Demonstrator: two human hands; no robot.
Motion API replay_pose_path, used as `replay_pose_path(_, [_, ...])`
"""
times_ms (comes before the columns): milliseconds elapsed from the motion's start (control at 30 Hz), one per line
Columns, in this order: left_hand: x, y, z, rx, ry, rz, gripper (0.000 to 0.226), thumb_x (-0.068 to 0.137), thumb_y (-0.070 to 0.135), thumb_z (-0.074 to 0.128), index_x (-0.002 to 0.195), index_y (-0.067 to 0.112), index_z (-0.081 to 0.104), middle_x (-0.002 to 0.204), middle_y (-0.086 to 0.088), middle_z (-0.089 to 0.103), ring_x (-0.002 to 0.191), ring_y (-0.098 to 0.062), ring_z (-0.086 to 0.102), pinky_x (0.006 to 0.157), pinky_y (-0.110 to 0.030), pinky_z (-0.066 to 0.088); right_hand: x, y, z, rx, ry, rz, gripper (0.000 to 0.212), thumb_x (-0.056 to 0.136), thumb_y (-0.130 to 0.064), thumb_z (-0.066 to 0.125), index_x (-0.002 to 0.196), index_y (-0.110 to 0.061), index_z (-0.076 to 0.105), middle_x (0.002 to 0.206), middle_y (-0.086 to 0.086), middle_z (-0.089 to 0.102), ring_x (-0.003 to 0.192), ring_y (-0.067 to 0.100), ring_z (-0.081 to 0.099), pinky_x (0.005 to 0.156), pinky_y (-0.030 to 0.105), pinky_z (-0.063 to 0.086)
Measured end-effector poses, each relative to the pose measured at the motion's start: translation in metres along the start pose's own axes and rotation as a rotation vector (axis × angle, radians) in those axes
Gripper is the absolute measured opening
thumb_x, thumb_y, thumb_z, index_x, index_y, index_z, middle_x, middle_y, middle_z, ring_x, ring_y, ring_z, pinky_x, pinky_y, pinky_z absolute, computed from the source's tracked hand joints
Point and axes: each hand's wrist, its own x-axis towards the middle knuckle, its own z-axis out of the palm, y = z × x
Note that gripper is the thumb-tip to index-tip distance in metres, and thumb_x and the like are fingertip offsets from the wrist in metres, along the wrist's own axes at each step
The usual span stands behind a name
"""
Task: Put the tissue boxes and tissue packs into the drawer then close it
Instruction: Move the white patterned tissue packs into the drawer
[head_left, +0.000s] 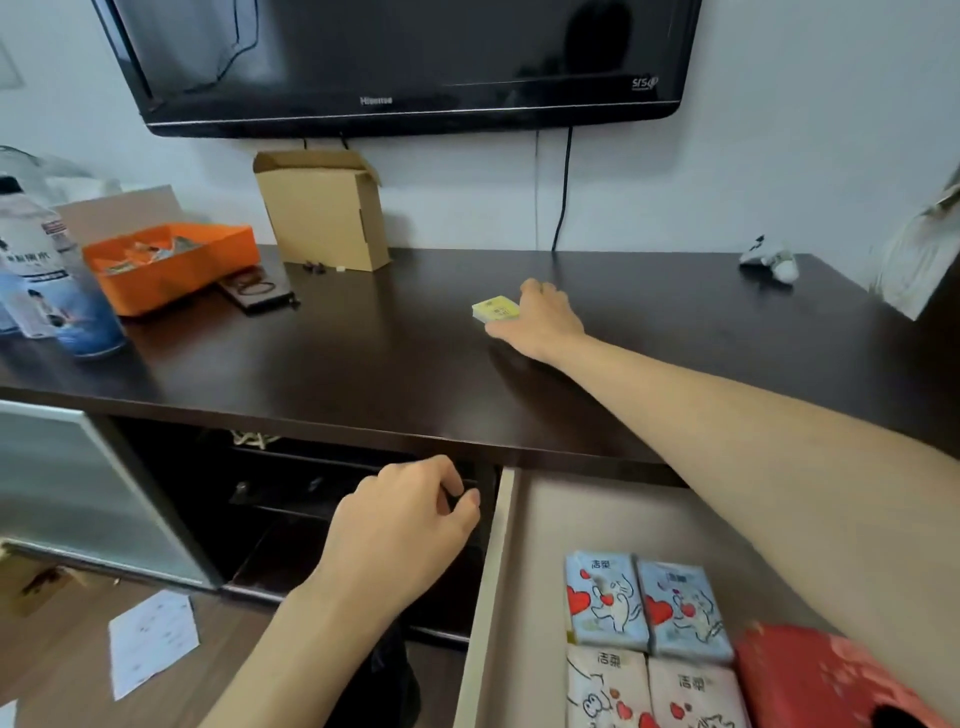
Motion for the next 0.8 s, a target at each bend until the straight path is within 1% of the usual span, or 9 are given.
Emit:
replay_pose_path(100, [0.003, -0.007, 0.005, 0.016, -0.044, -0.005, 0.025, 0.091, 0.057, 0.049, 0.094, 0.038, 0.064, 0.074, 0.019, 0.065, 0.066, 0.001, 0.057, 0.053, -0.019, 0.037, 0.017, 0.005, 0.011, 0.027, 0.014, 0.025, 0.073, 0.088, -0.043, 0.073, 0.148, -0.014, 0.045, 0.146, 0.009, 0.058, 0.135, 0.030, 0.051, 0.087, 0.038, 0.046])
replay_pose_path(233, [0.009, -0.004, 0.011, 0.025, -0.085, 0.026, 0.031, 0.089, 0.061, 0.046, 0.092, 0.036, 0.064, 0.077, 0.017, 0.065, 0.075, -0.007, 0.061, 0.061, -0.029, 0.043, 0.005, 0.010, 0.003, 0.091, 0.057, -0.038, 0.061, 0.087, -0.036, 0.076, 0.141, -0.019, 0.053, 0.142, 0.004, 0.062, 0.131, 0.027, 0.056, 0.095, 0.039, 0.051])
replay_pose_path(367, [0.011, 0.005, 0.018, 0.088, -0.116, 0.055, 0.034, 0.088, 0.063, 0.046, 0.095, 0.035, 0.064, 0.086, 0.013, 0.069, 0.085, -0.019, 0.063, 0.068, -0.033, 0.047, -0.054, 0.021, -0.027, 0.254, 0.027, -0.146, 0.053, 0.086, -0.043, 0.076, 0.133, -0.024, 0.060, 0.137, -0.001, 0.065, 0.118, 0.017, 0.062, 0.092, 0.037, 0.053])
replay_pose_path(433, [0.011, 0.009, 0.019, 0.091, -0.113, 0.066, 0.032, 0.087, 0.061, 0.047, 0.094, 0.035, 0.065, 0.089, 0.011, 0.069, 0.088, -0.022, 0.064, 0.072, -0.035, 0.049, -0.099, 0.032, -0.046, 0.268, 0.021, -0.222, 0.046, 0.086, -0.044, 0.075, 0.126, -0.025, 0.063, 0.129, -0.004, 0.065, 0.105, 0.010, 0.061, 0.090, 0.035, 0.052])
replay_pose_path(500, [0.009, 0.012, 0.019, 0.089, -0.109, 0.076, 0.029, 0.087, 0.058, 0.048, 0.092, 0.035, 0.065, 0.091, 0.009, 0.068, 0.089, -0.025, 0.063, 0.071, -0.035, 0.047, -0.150, 0.046, -0.066, 0.260, 0.007, -0.286, 0.037, 0.086, -0.044, 0.074, 0.117, -0.029, 0.062, 0.120, -0.010, 0.062, 0.092, 0.003, 0.059, 0.080, 0.029, 0.050])
replay_pose_path(567, [0.008, 0.014, 0.017, 0.103, -0.105, 0.090, 0.027, 0.088, 0.057, 0.049, 0.092, 0.035, 0.065, 0.090, 0.009, 0.067, 0.088, -0.025, 0.063, 0.069, -0.034, 0.045, -0.203, 0.060, -0.084, 0.214, -0.026, -0.332, 0.027, 0.087, -0.046, 0.071, 0.108, -0.034, 0.059, 0.114, -0.014, 0.059, 0.089, 0.001, 0.059, 0.071, 0.024, 0.045])
replay_pose_path(633, [0.005, 0.015, 0.016, 0.107, -0.117, 0.101, 0.027, 0.088, 0.056, 0.049, 0.093, 0.035, 0.066, 0.086, 0.011, 0.068, 0.085, -0.023, 0.064, 0.069, -0.033, 0.047, -0.249, 0.073, -0.099, 0.106, -0.037, -0.364, 0.020, 0.086, -0.050, 0.066, 0.098, -0.037, 0.056, 0.110, -0.015, 0.055, 0.087, 0.004, 0.059, 0.066, 0.027, 0.044])
replay_pose_path(700, [0.002, 0.016, 0.013, 0.098, -0.126, 0.101, 0.027, 0.089, 0.054, 0.049, 0.093, 0.035, 0.068, 0.084, 0.012, 0.069, 0.084, -0.023, 0.065, 0.072, -0.034, 0.050, -0.281, 0.084, -0.106, -0.047, -0.019, -0.373, 0.023, 0.085, -0.056, 0.061, 0.092, -0.036, 0.053, 0.107, -0.015, 0.051, 0.079, 0.007, 0.059, 0.061, 0.029, 0.043])
replay_pose_path(800, [-0.002, 0.015, 0.010, 0.095, -0.130, 0.101, 0.026, 0.089, 0.052, 0.051, 0.093, 0.034, 0.069, 0.084, 0.011, 0.070, 0.085, -0.023, 0.066, 0.075, -0.035, 0.053, -0.300, 0.094, -0.102, -0.217, -0.015, -0.346, 0.026, 0.087, -0.056, 0.061, 0.085, -0.033, 0.049, 0.101, -0.012, 0.048, 0.068, 0.008, 0.054, 0.054, 0.026, 0.033])
